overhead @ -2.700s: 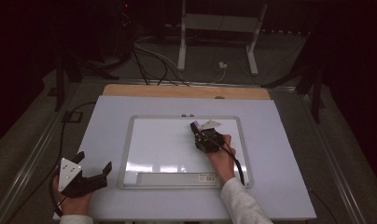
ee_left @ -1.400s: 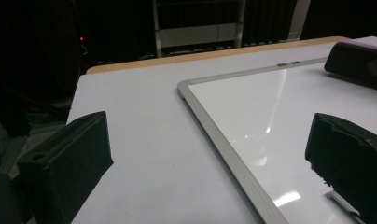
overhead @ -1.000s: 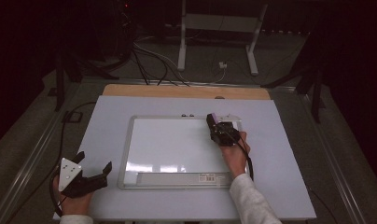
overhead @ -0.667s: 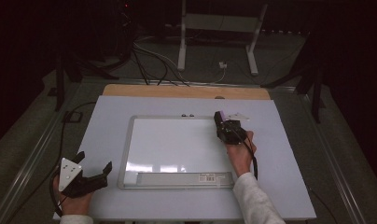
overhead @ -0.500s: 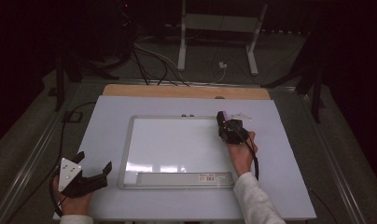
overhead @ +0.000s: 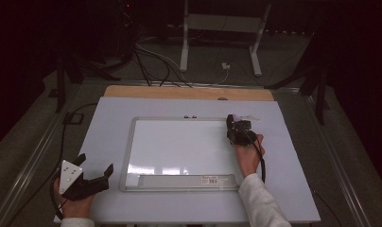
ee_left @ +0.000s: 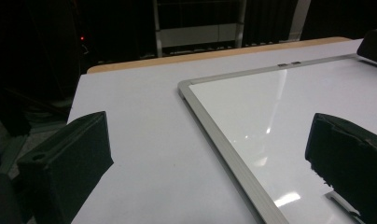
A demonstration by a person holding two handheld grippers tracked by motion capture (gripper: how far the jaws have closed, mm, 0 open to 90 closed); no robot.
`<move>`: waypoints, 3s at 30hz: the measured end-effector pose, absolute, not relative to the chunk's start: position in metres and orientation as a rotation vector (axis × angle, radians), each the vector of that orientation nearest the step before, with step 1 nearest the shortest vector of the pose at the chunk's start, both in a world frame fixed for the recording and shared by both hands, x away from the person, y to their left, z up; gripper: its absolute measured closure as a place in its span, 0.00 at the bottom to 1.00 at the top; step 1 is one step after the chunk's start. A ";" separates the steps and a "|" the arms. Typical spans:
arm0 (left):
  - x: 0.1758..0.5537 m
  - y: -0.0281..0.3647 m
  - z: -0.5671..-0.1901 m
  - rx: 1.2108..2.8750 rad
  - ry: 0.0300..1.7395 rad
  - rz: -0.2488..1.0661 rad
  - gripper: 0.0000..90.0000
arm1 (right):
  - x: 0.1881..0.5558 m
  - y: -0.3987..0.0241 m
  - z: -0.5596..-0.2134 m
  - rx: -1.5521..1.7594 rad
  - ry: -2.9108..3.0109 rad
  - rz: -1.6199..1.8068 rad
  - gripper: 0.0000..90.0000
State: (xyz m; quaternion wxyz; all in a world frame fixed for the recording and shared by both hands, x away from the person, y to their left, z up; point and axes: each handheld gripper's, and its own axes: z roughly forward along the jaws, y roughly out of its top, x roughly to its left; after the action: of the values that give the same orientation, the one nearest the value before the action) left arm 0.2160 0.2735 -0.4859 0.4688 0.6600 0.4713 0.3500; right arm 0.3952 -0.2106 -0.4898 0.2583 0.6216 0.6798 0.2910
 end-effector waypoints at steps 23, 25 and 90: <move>0.215 0.274 -0.485 1.611 1.156 0.861 0.01 | 0.400 -0.206 -0.497 1.750 1.770 0.754 0.70; 0.215 0.275 -0.485 1.611 1.158 0.861 0.01 | 0.400 -0.204 -0.497 1.746 1.763 0.746 0.70; 0.209 0.275 -0.477 1.560 1.150 0.912 0.01 | 0.258 -0.306 -0.474 1.241 1.812 1.309 0.02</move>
State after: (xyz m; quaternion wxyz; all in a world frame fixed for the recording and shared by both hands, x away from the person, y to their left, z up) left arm 0.2087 0.2747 -0.4770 0.4794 0.6391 0.4713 0.3737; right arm 0.2582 -0.3062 -0.4744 0.2883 0.4646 0.6787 0.4902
